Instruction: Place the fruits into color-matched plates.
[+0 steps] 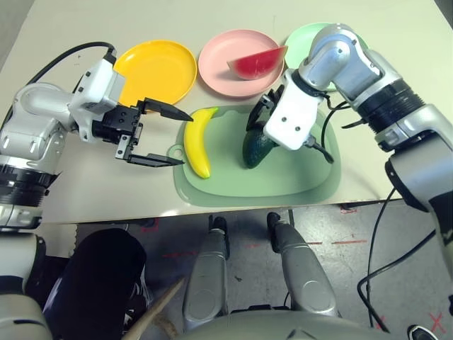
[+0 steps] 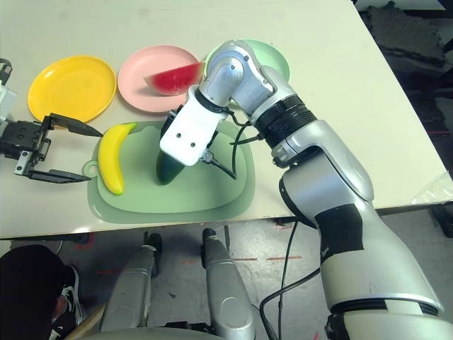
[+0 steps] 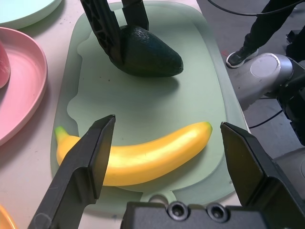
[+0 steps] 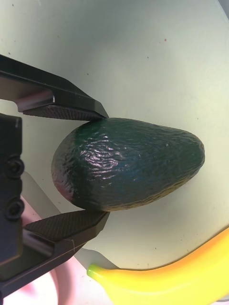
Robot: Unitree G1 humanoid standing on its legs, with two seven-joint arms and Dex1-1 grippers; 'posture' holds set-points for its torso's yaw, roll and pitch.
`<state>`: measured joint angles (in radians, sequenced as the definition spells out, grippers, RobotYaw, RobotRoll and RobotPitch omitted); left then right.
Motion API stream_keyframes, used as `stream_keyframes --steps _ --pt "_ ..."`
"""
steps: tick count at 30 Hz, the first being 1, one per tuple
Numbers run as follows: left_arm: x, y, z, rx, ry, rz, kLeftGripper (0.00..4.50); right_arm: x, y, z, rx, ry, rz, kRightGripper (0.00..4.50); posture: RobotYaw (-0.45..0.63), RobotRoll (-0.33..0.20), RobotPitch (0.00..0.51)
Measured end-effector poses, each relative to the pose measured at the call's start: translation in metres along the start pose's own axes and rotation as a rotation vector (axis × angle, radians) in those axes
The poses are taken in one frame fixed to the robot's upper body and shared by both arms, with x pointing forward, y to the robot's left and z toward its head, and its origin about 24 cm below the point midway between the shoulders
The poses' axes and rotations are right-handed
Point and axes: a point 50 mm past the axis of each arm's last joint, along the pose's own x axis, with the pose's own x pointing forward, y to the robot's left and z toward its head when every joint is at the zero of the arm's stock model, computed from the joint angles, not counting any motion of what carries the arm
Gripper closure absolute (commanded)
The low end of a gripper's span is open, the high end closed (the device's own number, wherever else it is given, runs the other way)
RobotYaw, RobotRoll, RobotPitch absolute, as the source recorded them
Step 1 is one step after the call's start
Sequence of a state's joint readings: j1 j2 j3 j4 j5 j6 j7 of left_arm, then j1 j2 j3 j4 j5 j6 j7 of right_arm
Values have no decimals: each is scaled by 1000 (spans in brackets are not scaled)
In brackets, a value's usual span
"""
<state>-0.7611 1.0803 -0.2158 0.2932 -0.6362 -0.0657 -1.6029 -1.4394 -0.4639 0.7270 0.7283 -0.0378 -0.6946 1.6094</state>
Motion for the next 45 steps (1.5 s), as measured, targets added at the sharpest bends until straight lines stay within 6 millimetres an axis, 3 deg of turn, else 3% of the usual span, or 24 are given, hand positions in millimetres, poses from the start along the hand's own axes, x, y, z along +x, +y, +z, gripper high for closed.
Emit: stream_keyframes --steps 11,18,27,35,45 --pt "0 0 0 1 9 -1 0 -3 1 -4 35 8 -5 1548 -80 0 382" --pt "10 5 2 -3 -45 11 0 -49 -5 -18 126 144 -59 1548 -93 0 386" --pt "11 10 2 -7 0 53 0 -99 16 -50 360 468 -133 1548 -111 0 385" --pt "9 20 4 -2 62 140 0 -101 35 -73 471 665 -192 1548 -96 0 385" --pt "8 40 22 -35 50 320 0 -98 49 -86 593 723 -244 1548 -82 0 387"
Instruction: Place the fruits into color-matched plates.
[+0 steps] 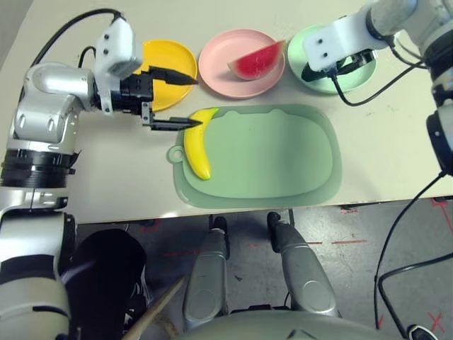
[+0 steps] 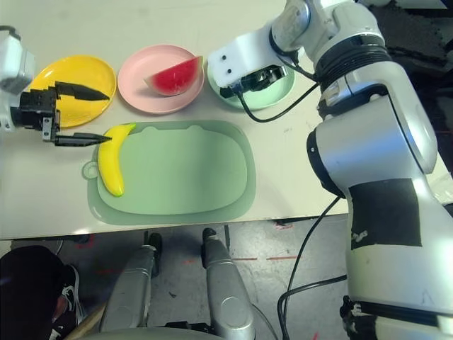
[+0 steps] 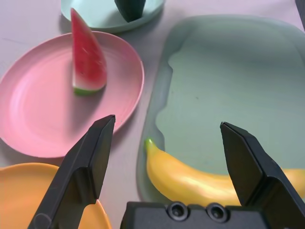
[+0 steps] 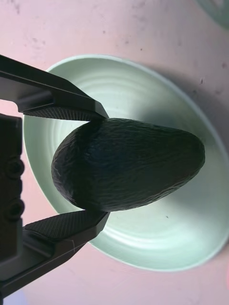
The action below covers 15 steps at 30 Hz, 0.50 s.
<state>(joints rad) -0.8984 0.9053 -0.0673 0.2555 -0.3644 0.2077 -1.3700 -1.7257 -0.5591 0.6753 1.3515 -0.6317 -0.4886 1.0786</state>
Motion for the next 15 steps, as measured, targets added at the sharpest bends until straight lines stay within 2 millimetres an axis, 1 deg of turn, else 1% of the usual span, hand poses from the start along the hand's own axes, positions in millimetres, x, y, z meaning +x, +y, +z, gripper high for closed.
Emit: stream_keyframes --steps 5,11,13,15 --pt "0 0 -2 -1 19 2 0 -1 -1 -1 31 -8 -15 1548 -88 0 390" --pt "0 -2 -4 3 33 -14 0 6 5 -4 63 4 -9 1548 -85 0 390" --pt "0 -2 -4 3 33 -17 0 5 5 -6 66 10 -11 767 -85 0 389" --pt "0 -2 -4 3 34 -21 0 6 5 -6 66 12 -10 128 -88 0 388"
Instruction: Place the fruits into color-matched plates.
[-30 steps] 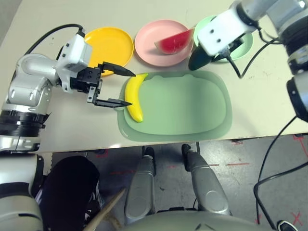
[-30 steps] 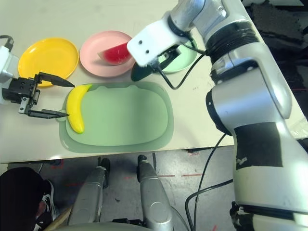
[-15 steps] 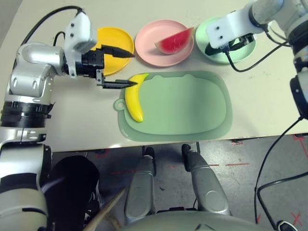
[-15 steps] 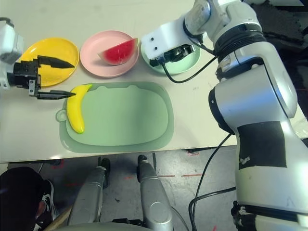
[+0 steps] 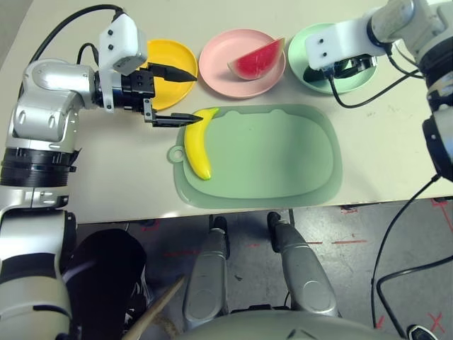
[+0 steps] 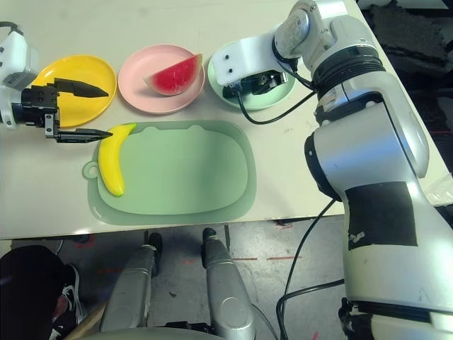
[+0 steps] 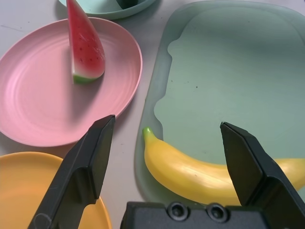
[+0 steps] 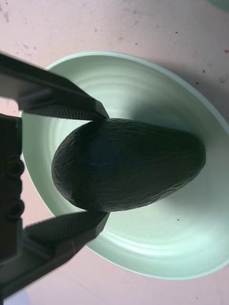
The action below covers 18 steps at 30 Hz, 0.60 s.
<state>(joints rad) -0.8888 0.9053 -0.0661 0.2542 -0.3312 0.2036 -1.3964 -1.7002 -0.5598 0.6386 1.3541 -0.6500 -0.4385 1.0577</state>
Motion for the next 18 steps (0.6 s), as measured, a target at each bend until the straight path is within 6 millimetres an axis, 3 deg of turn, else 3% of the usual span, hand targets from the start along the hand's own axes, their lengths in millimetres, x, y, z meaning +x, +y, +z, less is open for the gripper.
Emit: stream_keyframes --steps 11,18 --pt "-1 -1 -1 -5 0 -9 0 -6 -4 3 -23 -30 -3 56 -83 0 391" --pt "-8 -2 -4 46 31 -46 0 -48 -30 23 -80 -221 -60 56 -64 0 395"
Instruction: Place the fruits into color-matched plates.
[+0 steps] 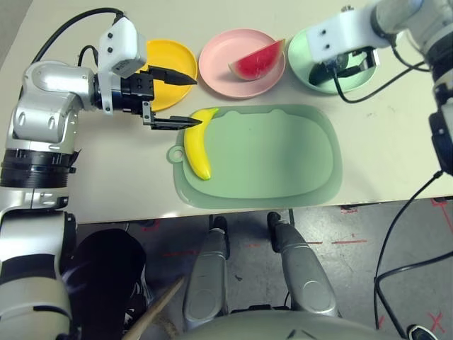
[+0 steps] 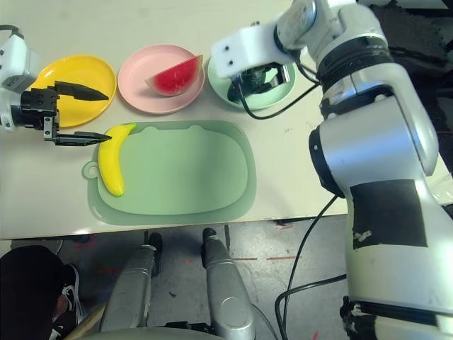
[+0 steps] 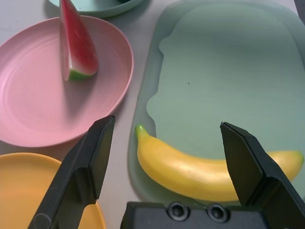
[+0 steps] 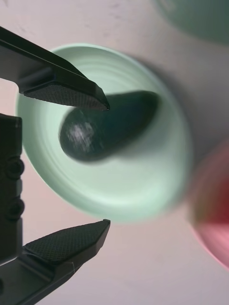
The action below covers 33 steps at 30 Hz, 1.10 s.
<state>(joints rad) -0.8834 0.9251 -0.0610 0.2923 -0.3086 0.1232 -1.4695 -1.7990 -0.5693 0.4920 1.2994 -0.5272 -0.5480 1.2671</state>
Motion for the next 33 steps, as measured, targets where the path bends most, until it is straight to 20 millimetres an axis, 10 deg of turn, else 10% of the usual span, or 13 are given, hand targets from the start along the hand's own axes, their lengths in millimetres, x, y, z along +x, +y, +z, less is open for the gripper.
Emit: stream_keyframes --steps 6,20,33 --pt "-11 1 4 149 49 -91 0 -22 -3 16 167 -387 -4 56 -59 0 394" --pt "1 3 23 648 161 -331 0 13 110 22 963 -853 66 56 -68 0 405" --pt "27 -2 22 803 167 -525 0 39 181 45 940 -941 -137 56 -78 0 408"
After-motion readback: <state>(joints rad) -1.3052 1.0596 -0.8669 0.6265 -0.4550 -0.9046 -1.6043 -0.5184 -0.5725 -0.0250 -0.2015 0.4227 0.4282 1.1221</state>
